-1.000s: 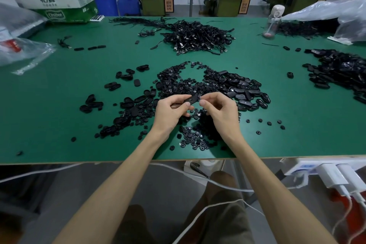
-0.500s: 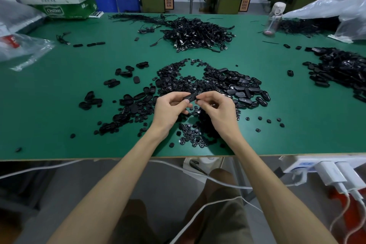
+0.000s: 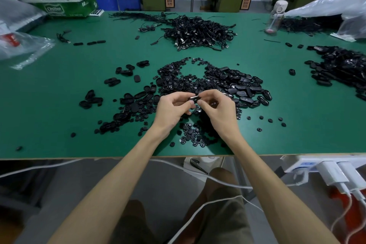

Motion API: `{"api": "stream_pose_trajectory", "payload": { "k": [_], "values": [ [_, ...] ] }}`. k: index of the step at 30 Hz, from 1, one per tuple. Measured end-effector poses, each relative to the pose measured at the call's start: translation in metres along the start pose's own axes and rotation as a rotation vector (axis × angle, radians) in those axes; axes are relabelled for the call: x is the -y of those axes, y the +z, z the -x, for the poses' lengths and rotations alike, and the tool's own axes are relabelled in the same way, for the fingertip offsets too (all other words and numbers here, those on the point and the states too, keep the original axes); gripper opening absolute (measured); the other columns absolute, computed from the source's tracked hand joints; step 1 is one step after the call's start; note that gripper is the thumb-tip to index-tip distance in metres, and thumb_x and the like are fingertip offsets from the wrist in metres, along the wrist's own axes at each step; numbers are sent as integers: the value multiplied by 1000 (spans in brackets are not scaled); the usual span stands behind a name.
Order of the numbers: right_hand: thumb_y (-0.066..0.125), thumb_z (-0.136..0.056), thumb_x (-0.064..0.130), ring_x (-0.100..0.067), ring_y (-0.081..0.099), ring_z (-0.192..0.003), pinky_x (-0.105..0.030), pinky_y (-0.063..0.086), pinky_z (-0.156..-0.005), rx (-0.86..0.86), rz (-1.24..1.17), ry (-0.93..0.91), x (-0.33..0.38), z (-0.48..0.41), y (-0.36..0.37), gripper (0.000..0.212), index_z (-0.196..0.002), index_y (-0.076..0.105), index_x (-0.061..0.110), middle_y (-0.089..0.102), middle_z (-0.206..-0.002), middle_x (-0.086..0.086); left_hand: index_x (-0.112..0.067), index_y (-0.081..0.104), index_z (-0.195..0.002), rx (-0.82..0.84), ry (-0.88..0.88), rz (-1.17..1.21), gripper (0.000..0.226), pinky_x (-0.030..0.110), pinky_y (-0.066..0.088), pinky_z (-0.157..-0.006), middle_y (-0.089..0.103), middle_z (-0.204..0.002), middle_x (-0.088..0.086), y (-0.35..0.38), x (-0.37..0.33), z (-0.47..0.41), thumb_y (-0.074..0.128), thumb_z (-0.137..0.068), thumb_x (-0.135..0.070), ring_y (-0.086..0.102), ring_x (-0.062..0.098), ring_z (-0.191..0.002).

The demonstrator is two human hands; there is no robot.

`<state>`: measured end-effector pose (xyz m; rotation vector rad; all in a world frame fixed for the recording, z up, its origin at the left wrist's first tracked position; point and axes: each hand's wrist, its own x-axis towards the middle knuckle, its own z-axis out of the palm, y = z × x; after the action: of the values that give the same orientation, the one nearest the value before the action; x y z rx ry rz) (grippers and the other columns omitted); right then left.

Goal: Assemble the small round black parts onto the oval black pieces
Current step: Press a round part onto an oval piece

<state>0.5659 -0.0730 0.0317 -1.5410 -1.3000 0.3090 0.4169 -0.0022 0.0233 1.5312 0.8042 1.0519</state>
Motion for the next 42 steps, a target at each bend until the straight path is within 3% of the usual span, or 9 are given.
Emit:
{"api": "stream_pose_trajectory", "payload": {
  "k": [11, 15, 20, 26, 29, 34, 42],
  "values": [
    [73, -93, 11, -15, 64, -90, -32, 52, -84, 11, 103, -18, -1, -1, 3, 7, -96, 74, 17, 72, -93, 3, -3, 75, -114, 49, 8, -13, 25, 28, 61, -76, 80, -94, 10, 1, -2, 2, 76, -90, 1, 78, 22, -89],
    [77, -89, 7, -1, 58, -82, -11, 43, -75, -25, 57, -26, 2, -1, 0, 9, -91, 75, 15, 65, -95, -4, 1, 74, -114, 74, 8, 18, 21, 31, 62, -78, 80, -95, 12, 0, -1, 2, 71, -93, 4, 78, 25, -88],
    [81, -86, 13, 2, 56, -80, -9, 42, -73, -31, 1, -11, 0, 0, -2, 17, -100, 71, 14, 66, -96, -1, 2, 73, -112, 81, 17, 21, 19, 31, 62, -77, 79, -95, 15, -1, -1, 2, 66, -95, 6, 77, 27, -86],
    [87, -82, 22, -3, 64, -71, -17, 48, -68, 31, -130, 68, -6, -3, -2, 16, -89, 74, 15, 72, -77, 6, 3, 73, -109, 91, 33, -3, 15, 31, 62, -76, 78, -92, 16, 0, -2, 3, 68, -95, 4, 77, 27, -83],
    [88, -80, 20, -16, 71, -76, -30, 57, -73, 23, -197, 93, -8, -3, -3, 14, -86, 76, 16, 75, -78, 4, 4, 73, -108, 88, 42, -29, 14, 33, 62, -78, 78, -92, 18, 1, -2, 3, 70, -95, 3, 77, 30, -84],
    [85, -84, 11, -25, 75, -81, -41, 63, -80, 32, -291, 107, -10, -2, -4, 11, -90, 78, 16, 78, -82, -3, 5, 73, -108, 56, 66, -50, 15, 30, 61, -75, 77, -90, 19, 2, -4, 4, 70, -94, 4, 77, 29, -82],
    [80, -89, 10, -26, 76, -82, -45, 63, -82, 45, -290, 91, -10, -1, -4, 9, -95, 79, 17, 79, -84, -4, -2, 75, -104, 39, 68, -88, 11, 31, 63, -76, 78, -86, 14, 3, -5, 5, 73, -93, 0, 78, 25, -79]
  ]
}}
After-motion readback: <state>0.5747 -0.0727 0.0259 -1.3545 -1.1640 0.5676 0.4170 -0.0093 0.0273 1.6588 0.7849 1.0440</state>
